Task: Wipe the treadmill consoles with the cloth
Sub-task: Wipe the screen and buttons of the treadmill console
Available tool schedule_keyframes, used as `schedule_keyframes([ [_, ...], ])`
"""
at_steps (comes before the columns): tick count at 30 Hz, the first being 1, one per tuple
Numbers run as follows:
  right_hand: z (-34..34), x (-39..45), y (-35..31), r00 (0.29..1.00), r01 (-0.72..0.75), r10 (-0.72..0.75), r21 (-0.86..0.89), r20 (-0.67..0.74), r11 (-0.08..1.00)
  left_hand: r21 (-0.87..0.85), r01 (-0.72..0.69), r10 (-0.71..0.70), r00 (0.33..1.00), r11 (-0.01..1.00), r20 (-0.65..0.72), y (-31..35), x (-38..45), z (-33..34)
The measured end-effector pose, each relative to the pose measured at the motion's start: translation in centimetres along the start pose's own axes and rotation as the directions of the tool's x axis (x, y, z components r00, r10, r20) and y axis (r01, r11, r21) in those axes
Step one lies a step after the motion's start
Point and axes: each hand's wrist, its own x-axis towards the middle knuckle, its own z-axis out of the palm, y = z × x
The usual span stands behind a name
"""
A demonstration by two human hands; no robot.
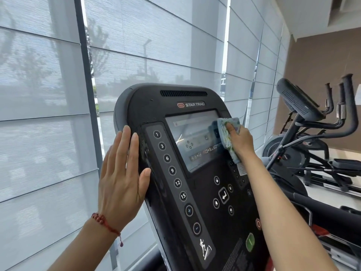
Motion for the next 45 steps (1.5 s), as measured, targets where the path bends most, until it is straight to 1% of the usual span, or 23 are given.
schedule_keyframes([
  [2, 0.1, 0.2, 0.0, 1.000, -0.018, 0.018, -0.011, 0.007, 1.000, 0.002, -0.002, 0.002, 1.000, 1.000, -0.001, 0.0, 0.1, 0.0],
  [4, 0.3, -0.8, -0.6, 1.000, 0.007, -0.006, -0.010, 0.028, 1.000, 0.007, -0.002, 0.002, 1.000, 1.000, 0.003, -0.1, 0.1, 0.1],
  [6, 0.7, -3.2, -2.1, 0.994, 0.076, -0.077, 0.022, 0.073, 0.997, 0.008, 0.003, -0.003, 1.000, 1.000, 0.002, -0.1, 0.0, 0.1],
  [9, 1.6, -7.9, -5.4, 0.965, 0.211, -0.219, 0.072, 0.143, 0.975, 0.010, 0.002, -0.002, 1.000, 1.000, 0.004, 0.0, 0.0, 0.0],
  [12, 2.3, -11.3, -7.8, 0.934, 0.306, -0.323, 0.122, 0.156, 0.944, 0.025, 0.001, -0.001, 1.000, 1.000, 0.017, 0.0, 0.0, -0.1],
  [14, 2.3, -12.3, -8.5, 0.929, 0.310, -0.334, 0.158, 0.162, 0.938, 0.034, 0.001, -0.002, 1.000, 0.999, 0.027, 0.0, 0.0, -0.1],
  [17, 1.7, -12.4, -8.7, 0.932, 0.278, -0.309, 0.170, 0.190, 0.945, 0.057, 0.002, -0.004, 0.999, 0.998, 0.044, 0.1, 0.0, -0.3],
  [19, 1.3, -12.4, -8.7, 0.938, 0.239, -0.284, 0.223, 0.200, 0.945, 0.063, 0.006, -0.010, 0.998, 0.998, 0.062, 0.1, 0.0, -0.5],
  [21, 0.8, -12.7, -9.1, 0.945, 0.215, -0.275, 0.299, 0.175, 0.930, 0.069, 0.006, -0.011, 0.997, 0.998, 0.079, -0.1, 0.0, -0.8],
  [23, 0.5, -13.4, -9.6, 0.952, 0.218, -0.281, 0.375, 0.122, 0.901, 0.059, -0.001, -0.004, 0.996, 0.998, 0.087, -0.4, 0.2, -1.1],
  [26, 0.8, -14.8, -10.9, 0.956, 0.218, -0.284, 0.459, 0.079, 0.861, 0.057, -0.012, 0.009, 0.998, 0.998, 0.065, -1.6, 1.4, -1.9],
  [28, 1.9, -15.8, -11.9, 0.939, 0.273, -0.335, 0.427, 0.077, 0.862, 0.072, -0.004, 0.000, 0.998, 0.997, 0.059, -2.8, 2.6, -2.4],
  [31, 4.4, -15.3, -14.3, 0.896, 0.393, -0.437, 0.324, 0.076, 0.861, 0.105, -0.009, 0.001, 0.997, 0.994, 0.078, -4.4, 4.1, -2.7],
  [33, 5.7, -12.9, -16.5, 0.891, 0.406, -0.446, 0.291, 0.087, 0.866, 0.118, -0.035, 0.023, 0.995, 0.992, 0.100, -5.3, 4.4, -2.7],
  [37, 6.6, -7.3, -19.5, 0.914, 0.363, -0.393, 0.229, 0.099, 0.903, 0.102, -0.061, 0.048, 0.991, 0.993, 0.126, -5.9, 3.9, -2.7],
  [40, 6.6, -7.2, -19.2, 0.910, 0.356, -0.392, 0.231, 0.135, 0.905, 0.087, -0.036, 0.025, 0.992, 0.996, 0.122, -6.1, 3.6, -2.9],
  [45, 5.1, -12.5, -16.0, 0.864, 0.426, -0.465, 0.212, 0.193, 0.879, 0.053, -0.010, 0.005, 0.996, 0.999, 0.094, -5.8, 3.8, -2.7],
])
